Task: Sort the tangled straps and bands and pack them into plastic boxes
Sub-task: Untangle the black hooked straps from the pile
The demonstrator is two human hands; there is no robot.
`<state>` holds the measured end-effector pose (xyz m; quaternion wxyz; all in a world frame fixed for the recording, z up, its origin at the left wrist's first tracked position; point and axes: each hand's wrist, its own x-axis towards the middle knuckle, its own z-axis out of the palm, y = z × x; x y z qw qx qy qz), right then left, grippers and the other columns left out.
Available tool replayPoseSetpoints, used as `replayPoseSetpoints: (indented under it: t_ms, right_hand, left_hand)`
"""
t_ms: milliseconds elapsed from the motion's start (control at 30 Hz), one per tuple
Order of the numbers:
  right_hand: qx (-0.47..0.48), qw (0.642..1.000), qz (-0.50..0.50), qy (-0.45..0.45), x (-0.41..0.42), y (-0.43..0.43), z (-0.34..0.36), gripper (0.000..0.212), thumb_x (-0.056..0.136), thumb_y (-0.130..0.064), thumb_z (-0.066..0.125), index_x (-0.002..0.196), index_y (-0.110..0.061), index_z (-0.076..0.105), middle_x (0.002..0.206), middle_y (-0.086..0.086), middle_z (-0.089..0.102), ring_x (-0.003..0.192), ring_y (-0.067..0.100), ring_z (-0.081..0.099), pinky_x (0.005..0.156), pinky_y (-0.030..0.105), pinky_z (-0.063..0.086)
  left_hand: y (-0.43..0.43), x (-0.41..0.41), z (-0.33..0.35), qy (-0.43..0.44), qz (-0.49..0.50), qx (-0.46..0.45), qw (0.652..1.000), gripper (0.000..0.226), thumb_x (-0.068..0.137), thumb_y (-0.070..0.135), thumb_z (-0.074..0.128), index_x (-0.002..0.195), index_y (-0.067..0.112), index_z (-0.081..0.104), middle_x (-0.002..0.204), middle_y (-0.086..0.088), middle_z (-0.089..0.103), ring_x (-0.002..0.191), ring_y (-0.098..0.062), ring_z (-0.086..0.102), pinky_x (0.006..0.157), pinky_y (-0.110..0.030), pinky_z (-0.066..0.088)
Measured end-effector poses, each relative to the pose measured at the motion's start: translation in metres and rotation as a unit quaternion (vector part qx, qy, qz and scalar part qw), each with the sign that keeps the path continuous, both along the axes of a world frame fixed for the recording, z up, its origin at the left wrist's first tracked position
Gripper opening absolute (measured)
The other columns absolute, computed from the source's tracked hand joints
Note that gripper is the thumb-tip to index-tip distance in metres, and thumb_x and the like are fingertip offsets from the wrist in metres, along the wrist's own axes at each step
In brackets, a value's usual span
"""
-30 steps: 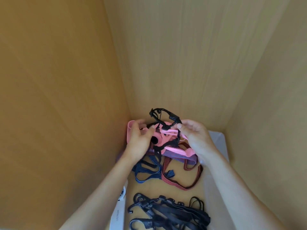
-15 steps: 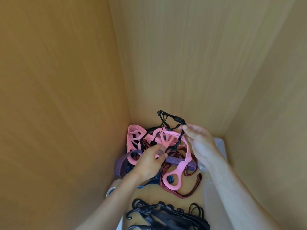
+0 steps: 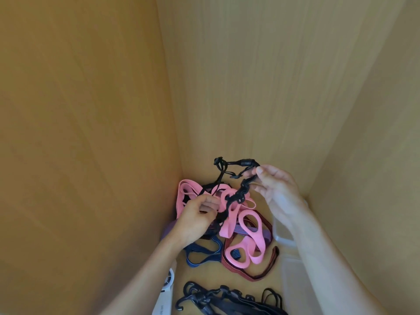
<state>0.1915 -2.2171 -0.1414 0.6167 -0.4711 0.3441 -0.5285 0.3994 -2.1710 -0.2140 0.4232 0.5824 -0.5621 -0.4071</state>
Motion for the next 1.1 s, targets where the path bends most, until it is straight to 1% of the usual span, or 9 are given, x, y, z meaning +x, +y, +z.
replayPoseSetpoints:
  t_ms: [200,367,500,600,700,800,900,1000,1100]
  right_hand:
    - [-0.035,0.999,0.008,-0.039,-0.006,-0.004,0.029,0.011,0.091,-0.013,0.059,0.084,-0.008,0.067,0.093,0.012,0.075,0.091,0.022,0.071,0.075,0.032,0.058]
    - [-0.064,0.997,0.014,-0.036,-0.008,-0.009,0.054,0.011,0.093,-0.013,0.057,0.085,-0.01,0.065,0.095,0.01,0.075,0.092,0.021,0.069,0.078,0.033,0.057]
    - [-0.087,0.994,0.029,-0.067,-0.011,-0.011,0.078,0.01,0.089,-0.015,0.058,0.083,-0.011,0.064,0.094,0.009,0.075,0.094,0.023,0.069,0.079,0.036,0.057]
    - [-0.112,0.99,0.037,-0.077,-0.013,-0.011,0.094,0.009,0.091,-0.014,0.056,0.085,-0.01,0.062,0.095,0.008,0.074,0.096,0.022,0.068,0.083,0.039,0.056]
    - [-0.13,0.984,0.053,-0.106,-0.016,-0.009,0.107,0.006,0.091,-0.015,0.056,0.087,-0.011,0.058,0.103,0.008,0.073,0.099,0.021,0.066,0.087,0.041,0.054]
    - [-0.143,0.976,0.068,-0.147,-0.022,-0.007,0.12,0.005,0.09,-0.016,0.058,0.088,-0.011,0.057,0.111,0.011,0.072,0.095,0.023,0.065,0.088,0.042,0.055]
    - [-0.155,0.976,0.065,-0.141,-0.026,-0.006,0.127,0.006,0.091,-0.016,0.058,0.087,-0.012,0.058,0.112,0.011,0.072,0.094,0.023,0.065,0.09,0.043,0.054]
    - [-0.157,0.978,0.053,-0.126,-0.027,-0.005,0.127,0.008,0.094,-0.014,0.054,0.088,-0.011,0.057,0.11,0.011,0.072,0.093,0.023,0.064,0.09,0.044,0.053]
    - [-0.152,0.978,0.052,-0.132,-0.026,-0.003,0.126,0.008,0.094,-0.014,0.053,0.088,-0.01,0.057,0.11,0.012,0.072,0.091,0.023,0.064,0.088,0.043,0.054]
  left_hand:
    - [-0.005,0.012,-0.01,0.029,0.128,0.005,0.991,0.032,0.082,-0.016,0.047,0.088,0.014,0.057,0.092,0.0,0.062,0.086,-0.013,0.059,0.072,-0.016,0.046]
    - [-0.017,0.024,-0.037,-0.004,0.1,0.07,0.992,0.06,0.077,-0.014,0.068,0.119,0.023,0.048,0.121,-0.004,0.059,0.104,-0.013,0.063,0.084,-0.025,0.055]
    - [-0.019,0.03,-0.058,-0.108,0.065,0.083,0.988,0.075,0.073,-0.016,0.069,0.133,0.025,0.049,0.123,0.006,0.057,0.106,-0.007,0.059,0.077,-0.011,0.05]
    - [-0.019,0.031,-0.069,-0.196,0.042,0.056,0.978,0.066,0.072,-0.001,0.075,0.131,0.024,0.057,0.115,0.015,0.056,0.116,-0.015,0.056,0.095,-0.028,0.052]
    - [-0.019,0.032,-0.072,-0.238,0.058,0.026,0.969,0.048,0.08,0.015,0.074,0.126,0.025,0.063,0.12,0.009,0.061,0.112,-0.015,0.06,0.095,-0.038,0.056]
    - [-0.019,0.033,-0.075,-0.244,0.071,0.008,0.967,0.034,0.084,0.018,0.074,0.117,0.024,0.068,0.113,0.01,0.065,0.102,-0.013,0.065,0.087,-0.031,0.057]
    - [-0.016,0.027,-0.072,-0.221,0.037,0.01,0.975,0.044,0.076,0.02,0.078,0.116,0.032,0.065,0.102,0.026,0.057,0.103,-0.011,0.064,0.086,-0.028,0.055]
    - [-0.017,0.012,-0.061,-0.155,-0.018,0.033,0.987,0.067,0.067,0.03,0.082,0.126,0.042,0.052,0.12,0.023,0.055,0.114,-0.006,0.057,0.096,-0.025,0.051]
    - [-0.017,-0.012,-0.041,-0.104,-0.06,0.028,0.992,0.08,0.062,0.039,0.088,0.128,0.048,0.044,0.131,0.023,0.05,0.123,-0.001,0.048,0.085,-0.002,0.037]
